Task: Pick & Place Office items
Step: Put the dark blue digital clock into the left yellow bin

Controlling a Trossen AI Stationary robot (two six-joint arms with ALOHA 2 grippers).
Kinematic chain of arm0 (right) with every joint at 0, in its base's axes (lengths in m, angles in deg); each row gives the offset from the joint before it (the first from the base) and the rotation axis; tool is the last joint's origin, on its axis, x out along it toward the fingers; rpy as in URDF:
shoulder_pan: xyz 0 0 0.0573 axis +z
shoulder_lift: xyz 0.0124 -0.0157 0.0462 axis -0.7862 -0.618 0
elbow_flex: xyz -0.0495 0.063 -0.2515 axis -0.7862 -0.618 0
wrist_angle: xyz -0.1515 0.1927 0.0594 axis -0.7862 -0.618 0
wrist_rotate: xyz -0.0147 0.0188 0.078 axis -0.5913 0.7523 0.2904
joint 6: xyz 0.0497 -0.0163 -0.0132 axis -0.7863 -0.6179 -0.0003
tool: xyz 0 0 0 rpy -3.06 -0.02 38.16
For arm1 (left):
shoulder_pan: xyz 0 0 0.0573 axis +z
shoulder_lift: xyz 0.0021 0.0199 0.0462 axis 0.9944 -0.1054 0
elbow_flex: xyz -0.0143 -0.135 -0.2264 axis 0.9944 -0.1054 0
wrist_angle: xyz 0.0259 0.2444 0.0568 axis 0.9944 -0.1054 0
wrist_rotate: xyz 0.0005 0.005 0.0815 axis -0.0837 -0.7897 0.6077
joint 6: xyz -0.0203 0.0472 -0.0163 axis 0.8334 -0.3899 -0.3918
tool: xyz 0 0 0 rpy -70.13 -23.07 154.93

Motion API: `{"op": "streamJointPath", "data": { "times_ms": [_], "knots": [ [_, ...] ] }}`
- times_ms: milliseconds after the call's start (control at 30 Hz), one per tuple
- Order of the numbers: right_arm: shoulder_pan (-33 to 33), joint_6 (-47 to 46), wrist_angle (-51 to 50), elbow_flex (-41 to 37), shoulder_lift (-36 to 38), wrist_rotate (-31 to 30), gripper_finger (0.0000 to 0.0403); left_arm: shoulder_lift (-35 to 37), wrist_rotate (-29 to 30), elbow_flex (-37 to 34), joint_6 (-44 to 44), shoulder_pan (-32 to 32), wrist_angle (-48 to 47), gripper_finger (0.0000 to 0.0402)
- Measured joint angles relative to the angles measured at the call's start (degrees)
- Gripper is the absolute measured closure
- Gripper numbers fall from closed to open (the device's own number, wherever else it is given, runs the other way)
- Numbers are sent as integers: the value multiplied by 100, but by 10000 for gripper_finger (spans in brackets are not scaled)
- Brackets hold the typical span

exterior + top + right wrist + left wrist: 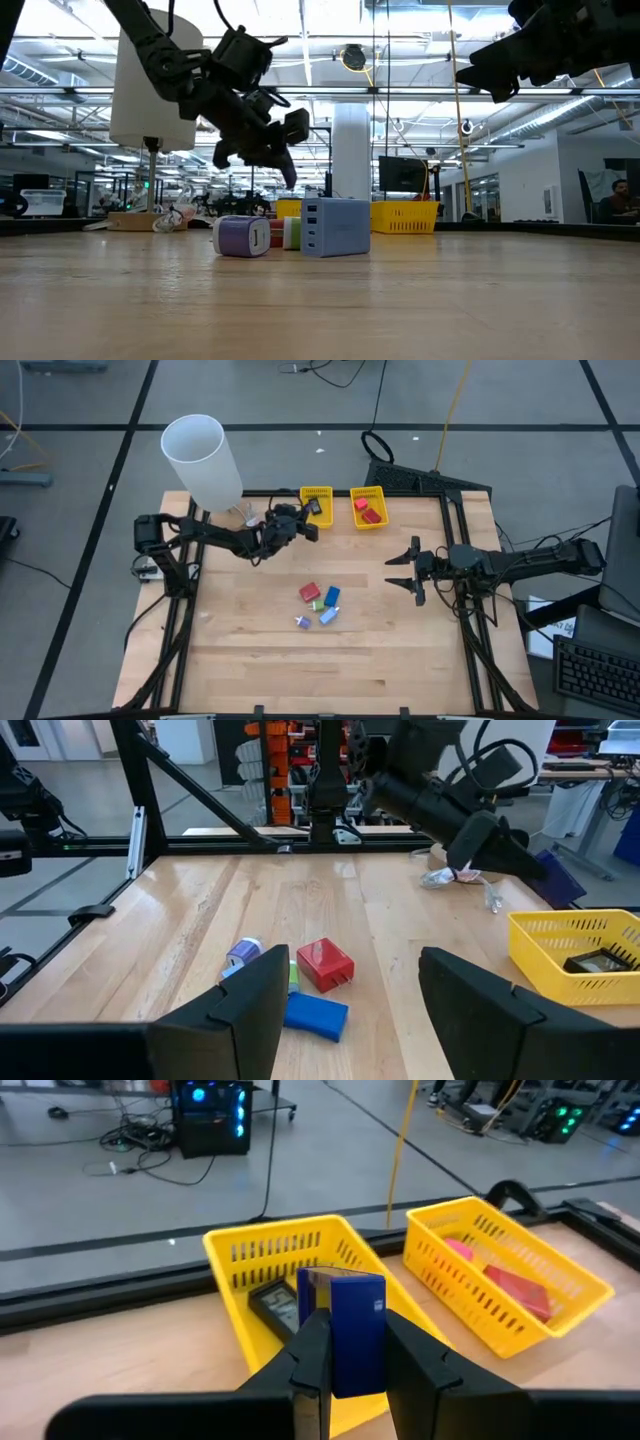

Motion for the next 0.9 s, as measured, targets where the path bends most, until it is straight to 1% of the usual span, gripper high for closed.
{"op": "streamJointPath", "data": {
  "times_ms": [400,500,700,900],
  "knots": [
    [0,20,17,0,-2,0,190,-7,23,0,198,70,-82,341],
    [-2,20,15,0,-4,-1,190,-116,10,0,191,115,-78,341],
    [-4,51,15,0,-9,-16,190,-526,-143,2,225,122,382,339],
    [-4,64,4,0,-15,-11,190,-636,-124,0,295,124,483,337]
  ]
}}
